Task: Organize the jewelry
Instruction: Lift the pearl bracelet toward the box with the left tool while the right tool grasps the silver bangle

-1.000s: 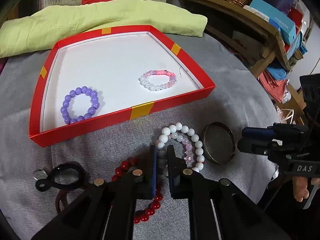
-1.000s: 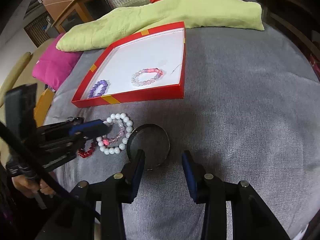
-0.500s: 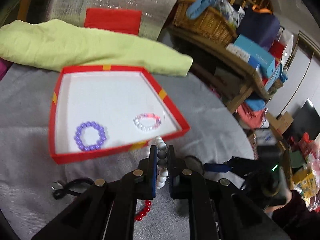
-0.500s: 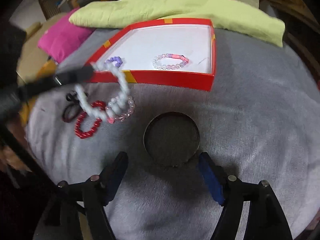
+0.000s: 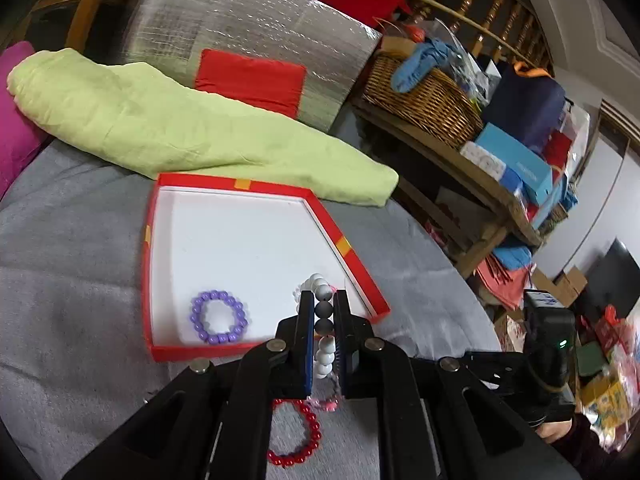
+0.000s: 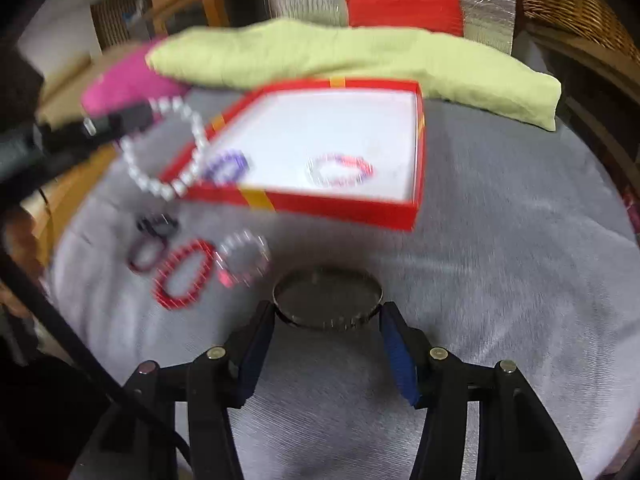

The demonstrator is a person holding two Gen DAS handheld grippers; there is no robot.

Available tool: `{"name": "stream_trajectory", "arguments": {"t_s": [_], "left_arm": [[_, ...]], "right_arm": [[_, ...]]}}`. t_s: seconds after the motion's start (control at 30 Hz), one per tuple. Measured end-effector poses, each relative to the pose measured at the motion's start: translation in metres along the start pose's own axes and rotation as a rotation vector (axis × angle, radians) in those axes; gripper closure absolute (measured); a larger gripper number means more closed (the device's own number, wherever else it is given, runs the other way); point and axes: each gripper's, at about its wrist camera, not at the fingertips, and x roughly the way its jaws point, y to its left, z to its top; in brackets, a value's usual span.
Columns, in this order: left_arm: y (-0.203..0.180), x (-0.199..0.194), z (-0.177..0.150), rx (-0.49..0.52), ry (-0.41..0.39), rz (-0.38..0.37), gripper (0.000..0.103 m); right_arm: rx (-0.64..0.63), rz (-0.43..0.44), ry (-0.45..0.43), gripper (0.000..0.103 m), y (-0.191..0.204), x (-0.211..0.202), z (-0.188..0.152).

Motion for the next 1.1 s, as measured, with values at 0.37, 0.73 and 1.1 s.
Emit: {"name": "stream_trajectory", "arguments": {"t_s": [0.37,0.73,1.1], "left_arm": [[0.008,0.004,0.004,0.007,-0.017,0.047,0.094],[0.006,0.004,0.004,0.017,-0.016,0.055,0.094],[0.003,0.004,0.003,0.022,-0.010,0.055,0.094]], "right_arm": [[0.079,0.027,-0.026,0.084,-0.003,0.004,0.018],[0.160,0.082,-0.068,0.085,-0.020,-0.013,0.018],[0.119,0.089,0.003,0.031,-0.006,-0.005,0.012]]}}
